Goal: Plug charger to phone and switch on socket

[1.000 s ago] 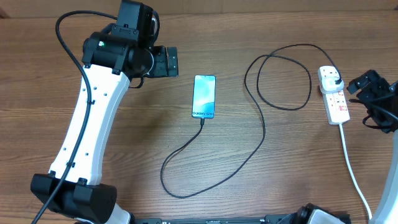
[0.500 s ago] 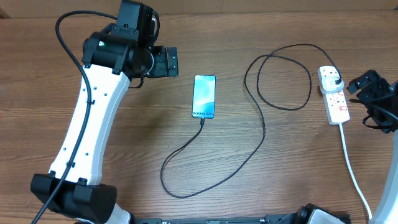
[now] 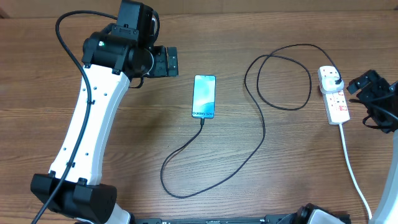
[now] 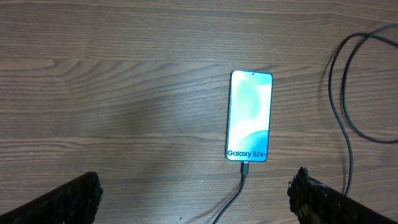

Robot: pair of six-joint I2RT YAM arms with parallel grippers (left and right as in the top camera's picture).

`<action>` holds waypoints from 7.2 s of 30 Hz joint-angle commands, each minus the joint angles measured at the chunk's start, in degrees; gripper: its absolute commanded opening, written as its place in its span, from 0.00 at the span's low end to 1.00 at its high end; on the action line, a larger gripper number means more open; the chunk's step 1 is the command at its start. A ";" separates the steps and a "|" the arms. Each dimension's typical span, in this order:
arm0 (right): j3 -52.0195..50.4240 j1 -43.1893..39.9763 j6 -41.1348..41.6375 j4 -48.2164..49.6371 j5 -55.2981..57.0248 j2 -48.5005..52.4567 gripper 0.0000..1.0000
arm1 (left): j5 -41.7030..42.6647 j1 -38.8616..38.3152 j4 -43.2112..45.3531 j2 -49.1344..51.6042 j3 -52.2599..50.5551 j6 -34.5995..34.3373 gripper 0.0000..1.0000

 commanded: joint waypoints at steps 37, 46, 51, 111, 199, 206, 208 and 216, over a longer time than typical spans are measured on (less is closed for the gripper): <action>1.55 0.15 0.22 0.42 0.37 0.13 1.00 | -11.56 -2.10 56.61 -31.06 -56.68 9.77 1.00; 1.55 0.15 0.22 0.42 0.37 0.13 1.00 | -11.47 1.22 85.66 -45.97 -82.49 12.15 1.00; 1.55 0.15 0.22 0.42 0.37 0.13 1.00 | -11.41 3.08 98.25 -53.77 -92.72 12.13 1.00; 1.55 0.15 0.22 0.42 0.37 0.13 1.00 | -3.04 12.68 66.40 -99.36 -107.71 21.77 1.00; -1.88 0.35 0.24 7.41 0.59 -0.66 1.00 | -0.39 12.74 66.31 -99.34 -107.69 20.46 1.00; -14.10 5.03 0.24 22.43 -0.72 -5.44 1.00 | -0.39 12.74 66.31 -99.34 -107.69 20.46 1.00; -18.47 7.06 0.22 28.72 -0.70 -7.17 1.00 | -0.39 12.74 66.31 -99.34 -107.69 20.46 1.00; -36.52 16.00 -0.02 52.92 1.88 -14.67 1.00 | -0.39 12.74 66.31 -99.34 -107.69 20.46 1.00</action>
